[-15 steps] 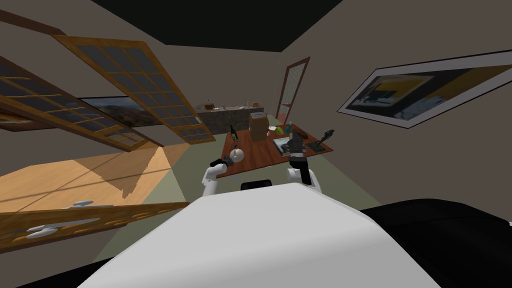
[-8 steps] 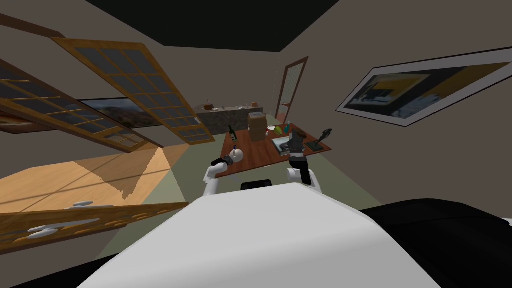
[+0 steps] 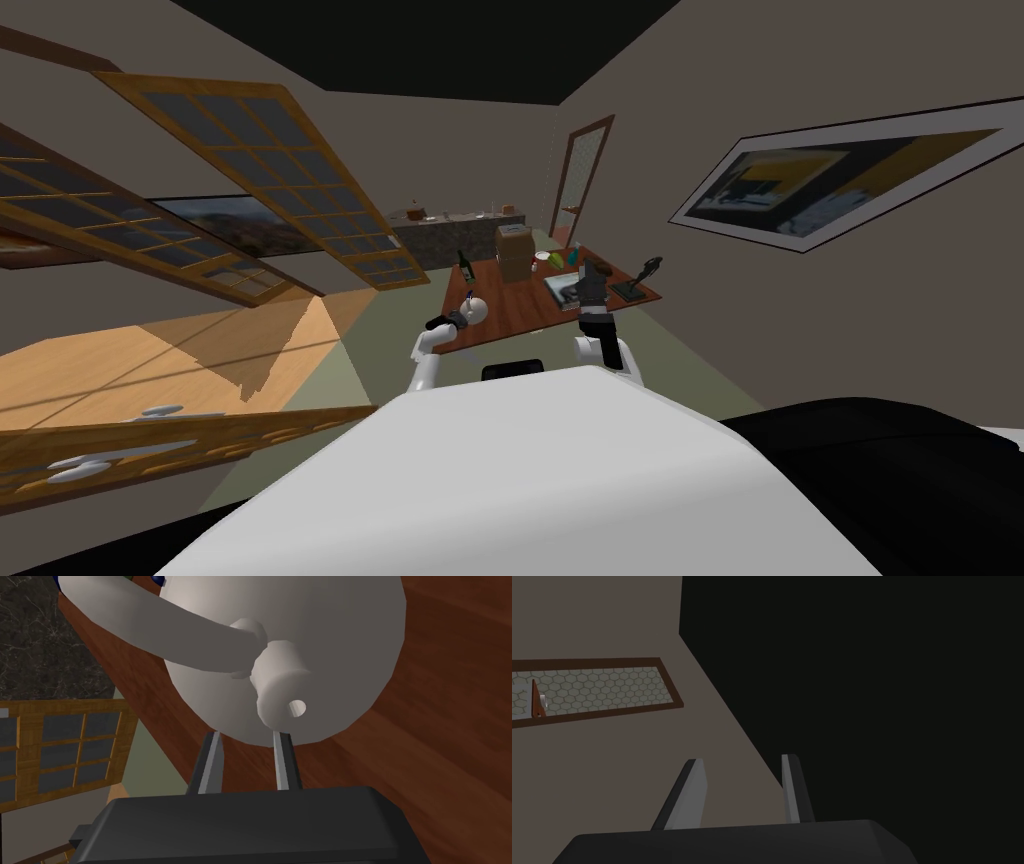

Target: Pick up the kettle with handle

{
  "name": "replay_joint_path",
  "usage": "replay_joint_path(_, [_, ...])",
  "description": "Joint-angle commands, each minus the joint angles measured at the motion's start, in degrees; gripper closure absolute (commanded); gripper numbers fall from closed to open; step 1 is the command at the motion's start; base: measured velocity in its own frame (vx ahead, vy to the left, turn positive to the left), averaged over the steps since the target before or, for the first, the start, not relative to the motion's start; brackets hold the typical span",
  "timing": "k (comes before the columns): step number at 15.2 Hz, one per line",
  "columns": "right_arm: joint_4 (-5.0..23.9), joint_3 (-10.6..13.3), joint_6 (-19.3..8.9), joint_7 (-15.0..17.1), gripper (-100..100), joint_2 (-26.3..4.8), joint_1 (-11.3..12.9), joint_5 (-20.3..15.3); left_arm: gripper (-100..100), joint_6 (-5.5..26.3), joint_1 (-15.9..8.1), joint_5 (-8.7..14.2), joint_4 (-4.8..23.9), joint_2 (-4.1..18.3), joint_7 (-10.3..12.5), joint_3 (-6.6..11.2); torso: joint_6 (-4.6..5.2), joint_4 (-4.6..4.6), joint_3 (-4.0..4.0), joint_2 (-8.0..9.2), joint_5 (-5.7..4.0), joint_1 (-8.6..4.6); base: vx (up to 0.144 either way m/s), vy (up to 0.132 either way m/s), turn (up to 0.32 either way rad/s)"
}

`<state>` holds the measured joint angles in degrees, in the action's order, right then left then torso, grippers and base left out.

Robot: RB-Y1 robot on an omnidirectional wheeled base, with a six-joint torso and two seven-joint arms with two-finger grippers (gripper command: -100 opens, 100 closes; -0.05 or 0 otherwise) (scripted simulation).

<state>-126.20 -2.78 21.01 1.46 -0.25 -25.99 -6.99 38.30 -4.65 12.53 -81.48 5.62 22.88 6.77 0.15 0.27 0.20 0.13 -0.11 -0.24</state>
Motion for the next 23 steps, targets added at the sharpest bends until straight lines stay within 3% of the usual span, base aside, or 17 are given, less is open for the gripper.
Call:
replay_joint_path(1, [0.0,0.0,0.0,0.0,0,0.0,0.0,0.0,100,1.2,1.3,0.2,-2.5,0.2,0.0,-0.45,0.00,0.00,0.00,0.00,0.00,0.00,0.009,-0.028,0.052])
replay_joint_path(8, [0.0,0.0,0.0,0.0,0,0.0,0.0,0.0,100,4.4,5.5,0.5,-10.2,0.7,0.1,-1.83,0.01,-0.01,-0.02,-0.03,-0.02,-0.08,0.012,-0.027,0.033])
replay_joint_path(9, [0.0,0.0,0.0,0.0,0,0.0,0.0,0.0,100,3.7,4.7,0.4,-8.7,0.6,0.1,-1.59,0.01,-0.01,-0.02,-0.03,-0.02,-0.08,0.004,-0.013,0.015])
replay_joint_path(10, [0.0,0.0,0.0,0.0,0,0.0,0.0,0.0,-100,5.4,5.1,1.4,-10.0,0.0,0.5,-2.52,0.02,-0.01,-0.02,-0.02,-0.02,-0.06,-0.013,-0.013,-0.095])
replay_joint_path(20, [0.0,0.0,0.0,0.0,0,0.0,0.0,0.0,-100,0.1,0.9,0.3,-1.0,-0.5,-0.3,-0.96,0.17,-0.13,-0.15,-0.18,0.11,-0.04,0.008,0.014,-0.007])
replay_joint_path(21, [0.0,0.0,0.0,0.0,0,0.0,0.0,0.0,-100,0.6,1.4,0.4,-2.0,-0.4,-0.3,-1.10,0.17,-0.13,-0.15,-0.17,0.11,-0.04,0.006,0.008,-0.004])
replay_joint_path(22, [0.0,0.0,0.0,0.0,0,0.0,0.0,0.0,100,1.4,2.2,0.4,-3.6,-0.2,-0.1,-1.25,0.16,-0.13,-0.14,-0.16,0.10,-0.06,0.000,0.000,0.000])
replay_joint_path(23, [0.0,0.0,0.0,0.0,0,0.0,0.0,0.0,100,1.8,2.6,0.5,-4.5,-0.2,-0.1,-1.35,0.16,-0.12,-0.13,-0.13,0.09,-0.09,-0.008,-0.014,0.008])
